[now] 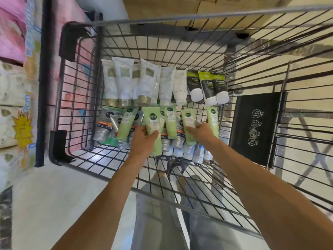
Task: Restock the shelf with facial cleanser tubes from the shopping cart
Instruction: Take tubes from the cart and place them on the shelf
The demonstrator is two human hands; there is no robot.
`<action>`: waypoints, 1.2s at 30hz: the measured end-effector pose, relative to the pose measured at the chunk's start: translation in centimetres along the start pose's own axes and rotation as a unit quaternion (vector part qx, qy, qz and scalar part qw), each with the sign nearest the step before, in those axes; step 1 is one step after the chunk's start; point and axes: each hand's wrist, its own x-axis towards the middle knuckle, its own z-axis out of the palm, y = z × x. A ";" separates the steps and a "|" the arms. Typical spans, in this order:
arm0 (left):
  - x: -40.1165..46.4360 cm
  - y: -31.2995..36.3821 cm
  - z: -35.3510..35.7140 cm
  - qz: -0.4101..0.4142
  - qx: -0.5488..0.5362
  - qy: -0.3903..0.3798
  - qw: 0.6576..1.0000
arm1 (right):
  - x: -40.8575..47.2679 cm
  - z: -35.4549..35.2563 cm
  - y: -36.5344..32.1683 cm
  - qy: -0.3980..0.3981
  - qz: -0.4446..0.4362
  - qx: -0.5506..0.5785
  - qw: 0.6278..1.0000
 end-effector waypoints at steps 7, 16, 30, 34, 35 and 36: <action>-5.0 3.0 -0.8 0.014 -0.053 -0.007 0.998 | -7.4 -2.9 0.0 0.009 0.042 0.063 0.997; -15.4 8.2 -4.0 0.070 -0.065 -0.019 0.995 | -20.2 -7.6 -4.0 0.028 -0.088 0.085 0.992; -28.8 3.2 -5.7 0.107 -0.189 0.162 0.963 | -28.1 -6.8 -5.1 -0.101 -0.280 -0.096 0.950; -32.4 -1.2 -5.6 0.065 -0.266 0.233 0.933 | -30.5 -4.6 -4.9 -0.171 -0.312 -0.169 0.919; -33.4 -2.4 -5.7 0.057 -0.290 0.252 0.921 | -31.4 -3.8 -4.7 -0.189 -0.322 -0.192 0.908; -34.4 -3.9 -5.8 0.053 -0.314 0.270 0.909 | -32.1 -2.8 -4.5 -0.208 -0.329 -0.211 0.896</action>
